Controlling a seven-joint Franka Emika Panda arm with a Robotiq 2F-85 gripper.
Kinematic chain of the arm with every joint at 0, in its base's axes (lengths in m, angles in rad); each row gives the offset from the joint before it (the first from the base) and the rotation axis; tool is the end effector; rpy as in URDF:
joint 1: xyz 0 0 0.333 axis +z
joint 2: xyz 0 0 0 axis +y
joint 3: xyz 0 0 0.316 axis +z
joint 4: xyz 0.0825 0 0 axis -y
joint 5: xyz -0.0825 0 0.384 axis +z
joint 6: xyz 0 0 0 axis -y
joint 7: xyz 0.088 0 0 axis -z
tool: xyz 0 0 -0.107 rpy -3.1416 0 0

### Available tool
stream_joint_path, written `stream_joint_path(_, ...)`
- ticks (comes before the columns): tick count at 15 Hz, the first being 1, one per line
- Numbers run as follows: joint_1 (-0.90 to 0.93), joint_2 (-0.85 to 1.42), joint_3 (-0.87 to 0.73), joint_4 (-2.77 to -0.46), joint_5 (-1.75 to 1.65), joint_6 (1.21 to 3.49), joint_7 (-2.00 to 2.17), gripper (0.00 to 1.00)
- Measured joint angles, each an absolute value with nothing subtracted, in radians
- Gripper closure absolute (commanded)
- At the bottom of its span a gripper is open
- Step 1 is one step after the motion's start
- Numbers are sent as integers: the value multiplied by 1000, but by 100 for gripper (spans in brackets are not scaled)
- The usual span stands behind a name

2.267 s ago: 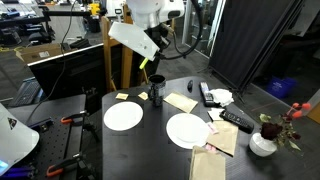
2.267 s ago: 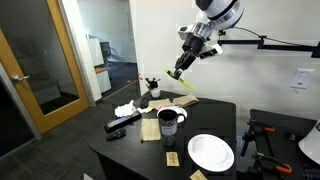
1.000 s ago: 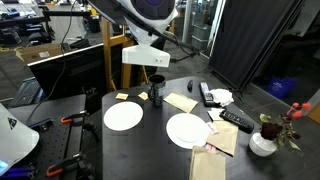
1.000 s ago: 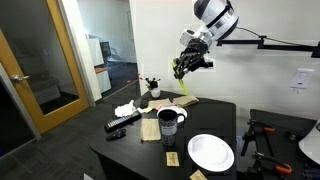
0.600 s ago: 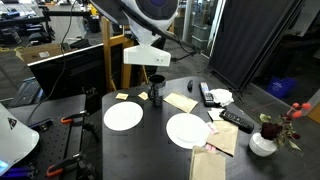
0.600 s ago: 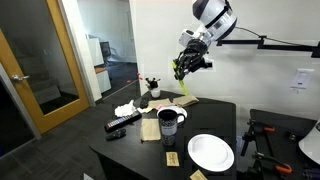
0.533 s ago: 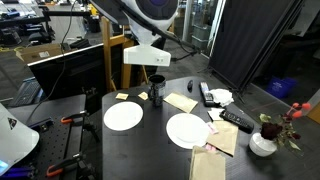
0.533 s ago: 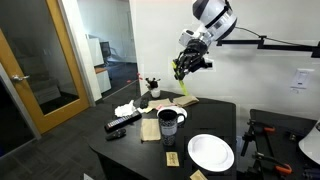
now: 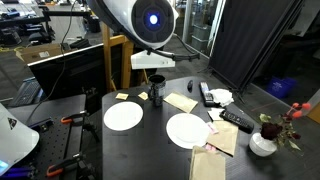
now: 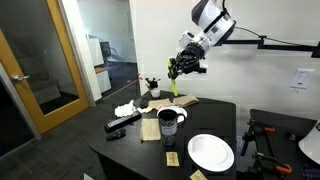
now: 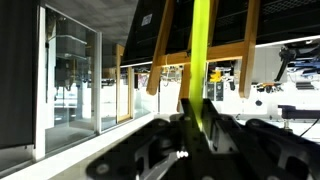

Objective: Put the pen in the mug

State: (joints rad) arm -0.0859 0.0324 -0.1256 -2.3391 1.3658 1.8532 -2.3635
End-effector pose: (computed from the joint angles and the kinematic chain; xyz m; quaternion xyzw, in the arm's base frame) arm 0.4926 -0.0274 0.3346 -0.6431 -0.5063 -0.4624 0.3409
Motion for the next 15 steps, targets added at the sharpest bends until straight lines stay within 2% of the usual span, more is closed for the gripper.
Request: stream_joint_path(15,-127,161,-129,-2339,1419,1763,-2570,96)
